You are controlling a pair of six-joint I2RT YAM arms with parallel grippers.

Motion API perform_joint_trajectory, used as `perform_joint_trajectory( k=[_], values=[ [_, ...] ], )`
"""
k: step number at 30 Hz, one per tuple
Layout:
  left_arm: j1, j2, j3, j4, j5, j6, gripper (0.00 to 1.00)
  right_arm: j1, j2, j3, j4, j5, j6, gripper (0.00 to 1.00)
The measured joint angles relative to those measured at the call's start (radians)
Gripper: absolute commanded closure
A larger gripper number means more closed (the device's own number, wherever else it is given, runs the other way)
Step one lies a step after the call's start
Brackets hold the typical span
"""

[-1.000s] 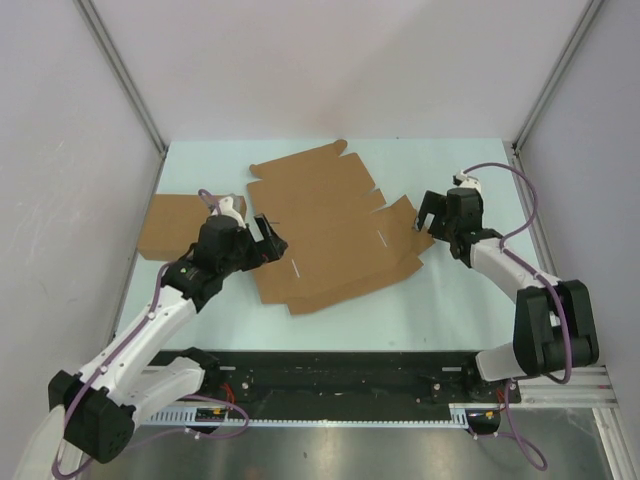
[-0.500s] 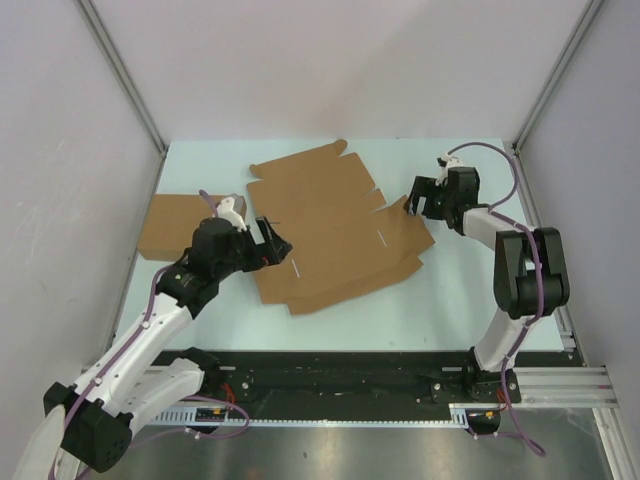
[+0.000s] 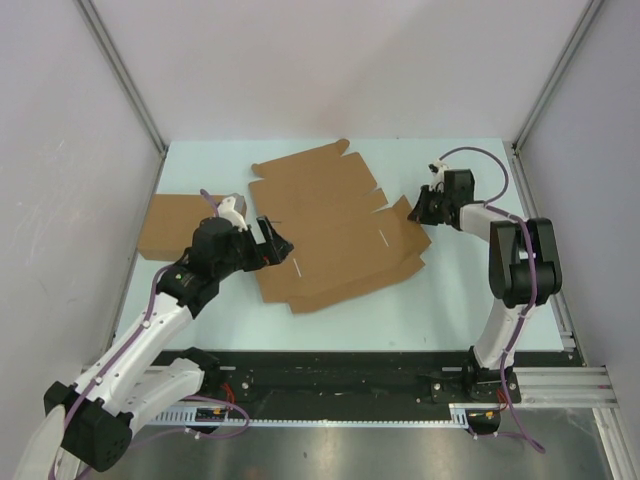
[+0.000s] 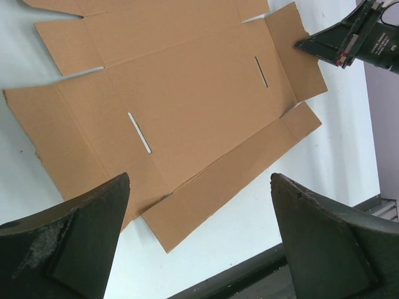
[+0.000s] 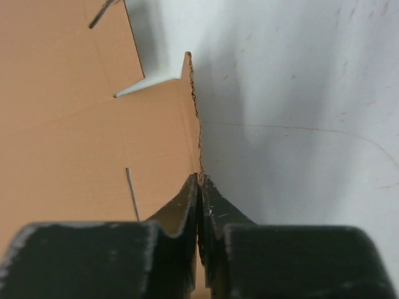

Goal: Fold the paper box

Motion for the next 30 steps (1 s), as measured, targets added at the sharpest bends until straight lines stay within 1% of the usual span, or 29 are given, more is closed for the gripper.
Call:
perform_joint_trajectory(
  k=[4,7,15,19,21,24,30],
  values=[
    [0.0,0.0,0.0,0.0,0.0,0.0,0.0,0.005,-0.014,0.012,-0.036,-0.001,0.024,1.0],
    [0.0,-0.002,0.0,0.003,0.0,-0.001,0.0,0.002,-0.066,0.012,-0.082,0.032,0.058,1.0],
    [-0.001,0.008,0.0,0.083,0.016,-0.035,0.0,-0.026,-0.336,0.01,-0.223,0.156,0.228,1.0],
    [-0.024,0.029,-0.026,0.162,0.027,-0.085,0.0,-0.026,-0.495,-0.04,-0.259,0.214,0.35,1.0],
    [-0.066,0.031,-0.054,0.199,0.009,-0.119,0.0,-0.025,-0.572,-0.079,-0.283,0.248,0.417,1.0],
    [-0.16,0.025,-0.121,0.269,-0.048,-0.193,0.0,-0.021,-0.663,-0.145,-0.326,0.299,0.506,1.0],
    [-0.384,-0.013,-0.34,0.446,-0.232,-0.385,0.0,-0.014,-0.822,-0.338,-0.356,0.396,0.627,1.0]
  ],
)
